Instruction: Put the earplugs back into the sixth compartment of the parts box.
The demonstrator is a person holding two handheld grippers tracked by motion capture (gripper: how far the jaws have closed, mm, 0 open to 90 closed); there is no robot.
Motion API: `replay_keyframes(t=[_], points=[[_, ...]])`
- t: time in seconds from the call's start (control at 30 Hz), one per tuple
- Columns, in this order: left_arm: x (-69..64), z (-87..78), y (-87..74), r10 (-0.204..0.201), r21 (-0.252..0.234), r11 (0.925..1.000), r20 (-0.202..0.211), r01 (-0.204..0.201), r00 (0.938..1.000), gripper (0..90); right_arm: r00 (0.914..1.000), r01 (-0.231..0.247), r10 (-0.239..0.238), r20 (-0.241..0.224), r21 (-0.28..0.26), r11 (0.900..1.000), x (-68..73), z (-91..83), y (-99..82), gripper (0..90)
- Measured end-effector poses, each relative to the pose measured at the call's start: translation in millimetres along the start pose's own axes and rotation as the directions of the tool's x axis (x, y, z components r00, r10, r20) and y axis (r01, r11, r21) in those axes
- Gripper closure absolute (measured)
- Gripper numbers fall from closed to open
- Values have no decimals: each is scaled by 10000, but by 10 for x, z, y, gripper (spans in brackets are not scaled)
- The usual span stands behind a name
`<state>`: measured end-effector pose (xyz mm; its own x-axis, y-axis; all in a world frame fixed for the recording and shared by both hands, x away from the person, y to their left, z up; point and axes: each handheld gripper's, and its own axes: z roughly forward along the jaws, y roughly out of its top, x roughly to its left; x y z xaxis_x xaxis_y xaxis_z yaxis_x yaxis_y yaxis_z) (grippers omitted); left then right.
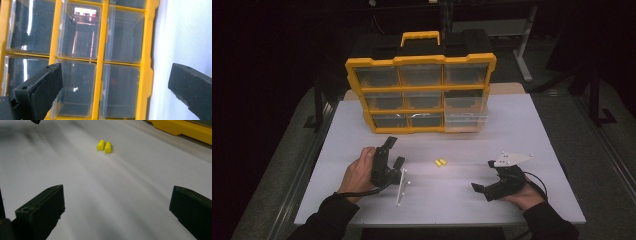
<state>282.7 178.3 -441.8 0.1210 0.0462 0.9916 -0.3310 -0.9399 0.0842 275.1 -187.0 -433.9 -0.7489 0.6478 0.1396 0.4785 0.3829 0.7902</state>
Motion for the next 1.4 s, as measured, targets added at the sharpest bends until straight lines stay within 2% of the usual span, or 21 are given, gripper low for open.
replay_keyframes(t=[0.13, 0.33, 0.47, 0.67, 0.77, 0.97, 1.07, 1.2, 1.33, 1.4], points=[[-19, -28, -59, -330, 131, 9994, 82, 329, 9994, 0, 10000, -26, 26, 14, -19, 10000, 0, -1, -4, 0], [-28, -71, -107, -517, 272, 9983, 220, 511, 9984, 0, 10000, -44, 44, 21, -14, 10000, -3, -1, -5, 0], [-18, -73, -126, -786, 307, 9965, 293, 777, 9965, 0, 10000, -23, 23, 18, 17, 10000, 1, 2, -5, 0], [-1, -75, -112, -1303, 331, 9911, 521, 1287, 9901, 0, 10000, -24, 24, 7, 10, 10000, 0, 2, -5, 0], [4, -71, -113, -1647, 347, 9861, 652, 1628, 9842, 0, 10000, -22, 22, 6, 21, 10000, 0, 4, -5, 0], [16, -59, -124, -2096, 448, 9774, 847, 2064, 9741, 0, 10000, -18, 17, 17, 35, 10000, -2, 6, -5, 0], [14, -48, -131, -2376, 516, 9710, 990, 2334, 9663, 0, 10000, -5, 5, 15, 50, 10000, -3, 8, -6, 0], [25, -41, -140, -2805, 571, 9596, 1140, 2756, 9531, 0, 10000, -16, 16, 21, 38, 10000, -4, 7, -6, 0], [35, -29, -153, -3393, 601, 9406, 1325, 3341, 9313, 0, 10000, -24, 23, 22, 37, 10000, -7, 7, -7, 0], [40, -28, -158, -3493, 625, 9369, 1338, 3438, 9274, 0, 10000, -16, 16, 20, 31, 10000, -8, 9, -7, 0]])
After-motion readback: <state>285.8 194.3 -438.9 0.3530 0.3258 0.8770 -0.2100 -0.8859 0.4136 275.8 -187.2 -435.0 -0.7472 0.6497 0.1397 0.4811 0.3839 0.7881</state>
